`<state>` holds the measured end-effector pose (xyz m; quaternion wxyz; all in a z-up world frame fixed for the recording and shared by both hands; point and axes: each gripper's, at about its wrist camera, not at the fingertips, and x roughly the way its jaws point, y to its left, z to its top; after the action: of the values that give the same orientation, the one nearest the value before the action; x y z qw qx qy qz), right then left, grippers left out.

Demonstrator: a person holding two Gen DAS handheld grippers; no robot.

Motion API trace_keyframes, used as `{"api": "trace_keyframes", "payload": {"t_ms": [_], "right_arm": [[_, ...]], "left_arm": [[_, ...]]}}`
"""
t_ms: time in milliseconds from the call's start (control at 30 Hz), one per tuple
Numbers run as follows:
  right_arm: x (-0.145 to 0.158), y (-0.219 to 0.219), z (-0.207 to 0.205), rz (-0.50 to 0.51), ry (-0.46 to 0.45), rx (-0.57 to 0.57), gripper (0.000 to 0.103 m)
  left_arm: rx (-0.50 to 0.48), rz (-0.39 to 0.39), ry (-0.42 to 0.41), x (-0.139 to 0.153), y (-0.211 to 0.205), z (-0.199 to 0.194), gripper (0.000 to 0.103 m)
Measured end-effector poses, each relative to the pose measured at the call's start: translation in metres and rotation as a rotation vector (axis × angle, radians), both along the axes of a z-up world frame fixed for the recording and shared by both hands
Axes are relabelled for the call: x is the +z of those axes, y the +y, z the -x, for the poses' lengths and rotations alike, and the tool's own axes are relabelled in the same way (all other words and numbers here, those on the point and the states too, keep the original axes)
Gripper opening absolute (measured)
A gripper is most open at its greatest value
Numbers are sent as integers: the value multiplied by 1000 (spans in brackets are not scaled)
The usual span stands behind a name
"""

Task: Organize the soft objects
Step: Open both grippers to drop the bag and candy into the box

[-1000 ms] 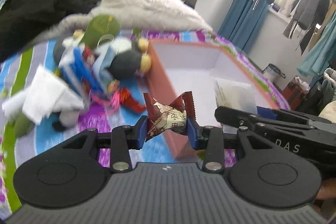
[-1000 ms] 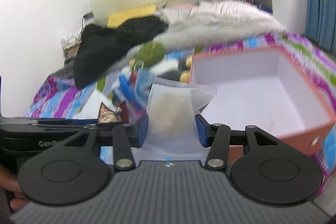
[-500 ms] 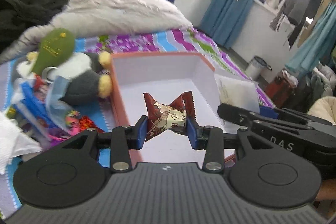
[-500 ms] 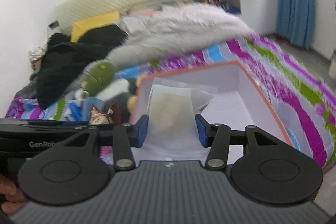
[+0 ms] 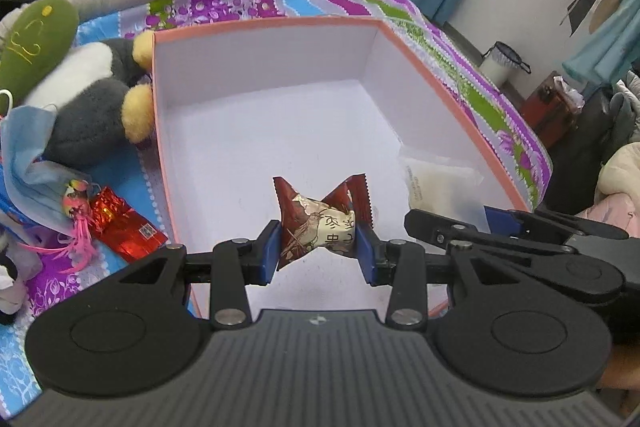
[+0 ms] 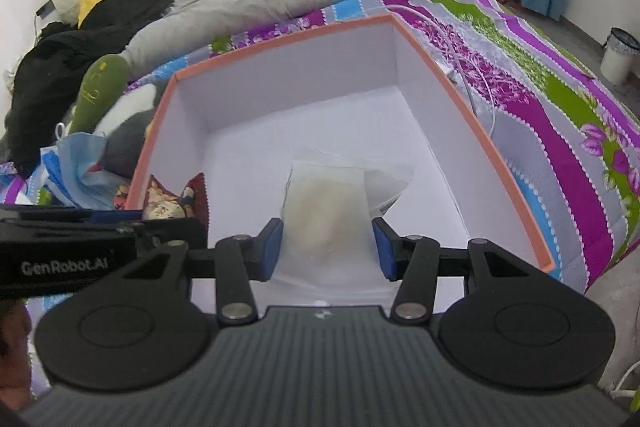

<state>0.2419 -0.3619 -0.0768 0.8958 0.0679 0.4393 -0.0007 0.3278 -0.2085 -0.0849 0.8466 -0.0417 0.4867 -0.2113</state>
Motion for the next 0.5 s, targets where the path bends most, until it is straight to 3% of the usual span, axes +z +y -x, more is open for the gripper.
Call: {"api": "trace_keyframes", "payload": {"t_ms": [100,167,500], "right_arm": [[-2,-2,3,0,6,9,57],[-1,-3,4,-13,3,17,69],[30,7,37,-37,-127,38,69]], "left_arm": [[4,-24,0,-1,0,-3,53],[-7,-11,-14,1,3,-2,54],[0,30,-122,42,31,33,54]]}}
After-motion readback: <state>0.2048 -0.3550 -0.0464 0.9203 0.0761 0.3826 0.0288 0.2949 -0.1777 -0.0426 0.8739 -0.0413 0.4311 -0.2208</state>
